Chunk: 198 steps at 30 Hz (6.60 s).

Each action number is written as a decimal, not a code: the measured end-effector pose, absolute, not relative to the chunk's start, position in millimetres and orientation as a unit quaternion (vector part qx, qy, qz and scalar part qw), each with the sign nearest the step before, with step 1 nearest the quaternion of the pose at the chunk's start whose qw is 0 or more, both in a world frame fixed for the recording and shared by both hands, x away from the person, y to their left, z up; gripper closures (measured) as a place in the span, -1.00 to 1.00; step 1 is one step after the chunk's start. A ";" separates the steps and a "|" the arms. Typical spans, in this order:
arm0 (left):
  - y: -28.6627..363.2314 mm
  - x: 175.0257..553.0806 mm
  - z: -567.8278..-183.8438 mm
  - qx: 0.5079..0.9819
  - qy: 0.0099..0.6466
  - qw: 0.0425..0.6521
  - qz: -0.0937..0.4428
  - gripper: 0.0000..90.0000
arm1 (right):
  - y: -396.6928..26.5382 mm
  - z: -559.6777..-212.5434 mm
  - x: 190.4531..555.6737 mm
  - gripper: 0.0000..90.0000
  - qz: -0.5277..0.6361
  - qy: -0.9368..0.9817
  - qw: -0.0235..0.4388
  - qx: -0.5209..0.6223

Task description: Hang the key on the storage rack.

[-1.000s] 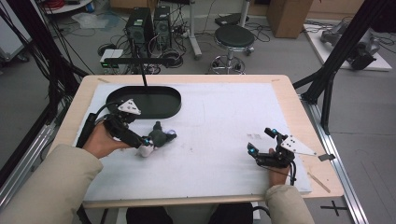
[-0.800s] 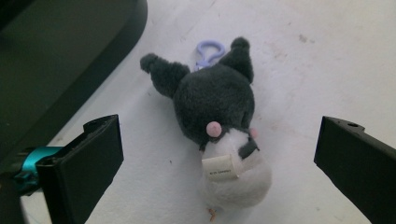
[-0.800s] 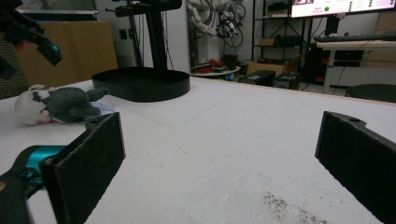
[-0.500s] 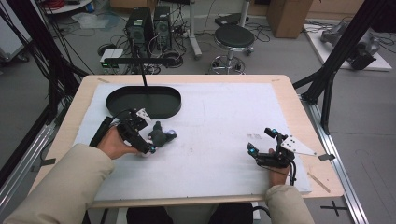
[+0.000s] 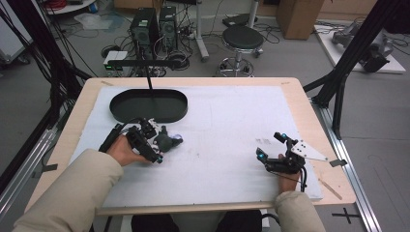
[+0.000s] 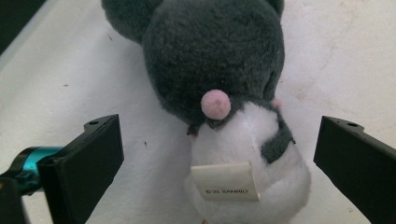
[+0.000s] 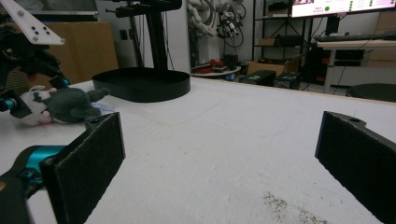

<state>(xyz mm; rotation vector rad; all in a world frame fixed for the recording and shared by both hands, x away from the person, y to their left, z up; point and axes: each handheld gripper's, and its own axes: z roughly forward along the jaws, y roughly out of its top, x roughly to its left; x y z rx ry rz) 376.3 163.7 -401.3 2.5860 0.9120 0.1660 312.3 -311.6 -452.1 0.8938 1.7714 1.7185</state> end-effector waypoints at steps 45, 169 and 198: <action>210.3 382.2 -356.6 0.858 0.421 0.258 0.136 0.29 | -311.3 -452.1 312.7 -0.99 0.633 0.653 0.259 0.325; 270.2 439.9 -366.0 0.778 0.418 0.398 0.248 -0.90 | -311.7 -451.9 314.8 -0.99 0.632 0.654 0.253 0.330; 312.4 280.5 -426.2 0.652 0.303 0.627 0.300 -0.96 | -309.0 -451.7 312.6 -0.99 0.625 0.661 0.258 0.326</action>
